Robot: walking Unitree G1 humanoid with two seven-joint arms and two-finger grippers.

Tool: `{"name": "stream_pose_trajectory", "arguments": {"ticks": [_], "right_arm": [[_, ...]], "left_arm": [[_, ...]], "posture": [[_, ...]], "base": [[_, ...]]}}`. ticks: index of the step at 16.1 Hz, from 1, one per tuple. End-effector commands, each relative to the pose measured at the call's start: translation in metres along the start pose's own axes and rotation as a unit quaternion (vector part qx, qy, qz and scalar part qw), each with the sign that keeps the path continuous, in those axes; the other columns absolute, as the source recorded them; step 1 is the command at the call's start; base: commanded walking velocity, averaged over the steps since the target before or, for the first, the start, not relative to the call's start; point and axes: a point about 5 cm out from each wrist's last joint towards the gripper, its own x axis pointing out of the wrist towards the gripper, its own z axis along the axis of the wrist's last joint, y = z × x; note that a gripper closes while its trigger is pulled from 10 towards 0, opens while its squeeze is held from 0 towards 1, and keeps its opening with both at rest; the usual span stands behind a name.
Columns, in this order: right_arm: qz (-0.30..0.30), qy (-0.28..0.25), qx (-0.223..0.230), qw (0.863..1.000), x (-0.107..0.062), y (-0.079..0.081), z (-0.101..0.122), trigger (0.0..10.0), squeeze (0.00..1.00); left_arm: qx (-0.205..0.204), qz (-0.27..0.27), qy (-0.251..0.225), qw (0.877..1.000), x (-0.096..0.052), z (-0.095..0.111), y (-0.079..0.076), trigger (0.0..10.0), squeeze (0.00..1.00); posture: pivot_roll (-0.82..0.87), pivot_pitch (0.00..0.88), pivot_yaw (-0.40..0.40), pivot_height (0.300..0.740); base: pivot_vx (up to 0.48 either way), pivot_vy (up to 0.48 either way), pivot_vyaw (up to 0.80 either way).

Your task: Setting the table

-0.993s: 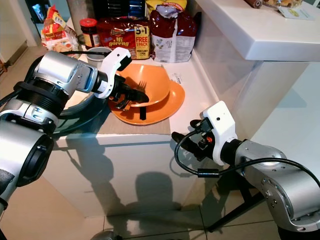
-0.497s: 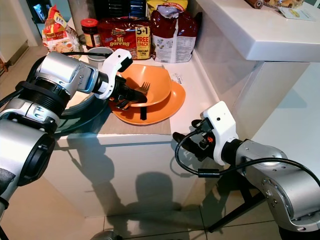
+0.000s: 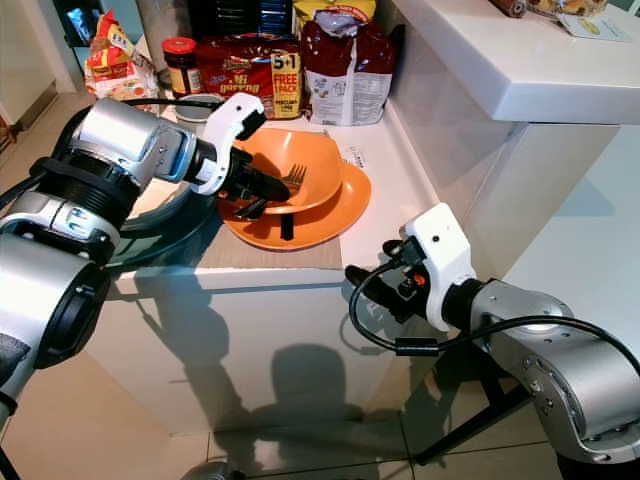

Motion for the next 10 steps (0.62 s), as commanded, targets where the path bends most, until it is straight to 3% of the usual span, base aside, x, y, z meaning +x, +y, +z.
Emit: {"name": "stream_pose_trajectory", "arguments": {"ticks": [1, 6, 10], "right_arm": [[-0.001, 0.007, -0.008, 1.0, 0.0, -0.001, 0.001, 10.0, 0.0], [-0.007, 0.015, -0.016, 1.0, -0.001, -0.003, -0.002, 10.0, 0.0], [-0.016, 0.007, -0.014, 1.0, 0.0, -0.006, 0.001, 10.0, 0.0]], "left_arm": [[0.014, -0.004, -0.008, 1.0, -0.004, 0.01, -0.004, 0.0, 0.0], [0.015, -0.006, -0.016, 1.0, -0.004, 0.012, -0.005, 0.0, 0.0], [0.002, -0.004, -0.047, 0.999, -0.009, 0.022, -0.006, 0.0, 0.0]], "posture": [[0.0, 0.0, -0.034, 0.74], [0.0, 0.0, -0.036, 0.74], [0.0, 0.0, -0.034, 0.74]], "base": [[0.0, 0.0, 0.0], [0.0, 0.0, 0.0], [0.0, 0.0, 0.0]]}}
